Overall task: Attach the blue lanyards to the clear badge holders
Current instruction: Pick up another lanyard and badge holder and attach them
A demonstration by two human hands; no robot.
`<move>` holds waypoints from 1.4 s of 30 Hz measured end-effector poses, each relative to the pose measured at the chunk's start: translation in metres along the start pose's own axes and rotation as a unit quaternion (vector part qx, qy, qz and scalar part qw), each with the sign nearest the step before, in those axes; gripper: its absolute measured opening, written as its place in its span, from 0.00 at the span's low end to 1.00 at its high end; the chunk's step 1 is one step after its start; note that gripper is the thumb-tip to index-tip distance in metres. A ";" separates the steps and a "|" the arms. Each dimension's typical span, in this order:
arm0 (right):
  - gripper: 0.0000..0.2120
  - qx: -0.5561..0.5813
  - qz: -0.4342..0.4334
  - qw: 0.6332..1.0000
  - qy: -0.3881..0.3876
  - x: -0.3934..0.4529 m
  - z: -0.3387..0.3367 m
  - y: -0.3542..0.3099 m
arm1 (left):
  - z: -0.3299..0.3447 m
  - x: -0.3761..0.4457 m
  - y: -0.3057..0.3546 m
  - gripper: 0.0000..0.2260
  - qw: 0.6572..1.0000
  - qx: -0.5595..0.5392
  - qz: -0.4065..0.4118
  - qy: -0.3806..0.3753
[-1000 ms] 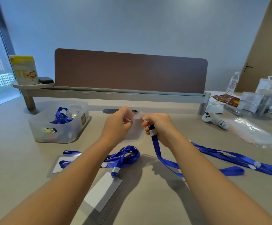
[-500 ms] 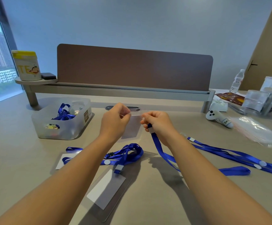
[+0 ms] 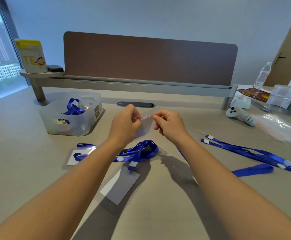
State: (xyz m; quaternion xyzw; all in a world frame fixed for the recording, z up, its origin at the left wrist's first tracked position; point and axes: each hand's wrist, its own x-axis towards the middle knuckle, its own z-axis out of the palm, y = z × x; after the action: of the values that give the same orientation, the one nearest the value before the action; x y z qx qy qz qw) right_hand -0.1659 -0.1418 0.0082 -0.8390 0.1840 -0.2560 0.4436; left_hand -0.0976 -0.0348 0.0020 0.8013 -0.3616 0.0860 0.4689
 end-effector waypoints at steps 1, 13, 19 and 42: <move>0.13 -0.001 0.007 1.000 -0.003 0.000 0.002 0.001 | 0.000 -0.001 -0.001 0.05 1.000 0.000 0.000 -0.001; 0.17 0.072 0.074 0.994 -0.041 -0.008 0.004 -0.002 | 0.001 -0.009 -0.003 0.10 1.000 -0.004 0.023 0.014; 0.16 0.118 0.114 0.986 -0.042 -0.011 -0.001 -0.008 | 0.003 -0.007 -0.006 0.07 0.999 -0.003 0.010 0.048; 0.09 0.199 0.097 0.965 -0.138 -0.039 0.014 0.013 | 0.006 -0.044 -0.035 0.11 0.990 0.017 0.134 0.037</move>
State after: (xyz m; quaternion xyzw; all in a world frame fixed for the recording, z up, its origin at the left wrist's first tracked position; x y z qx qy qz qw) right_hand -0.1896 -0.1189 -0.0200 -0.7392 0.1470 -0.1247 0.6452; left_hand -0.1074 -0.0075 -0.0458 0.7493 -0.4471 0.1838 0.4526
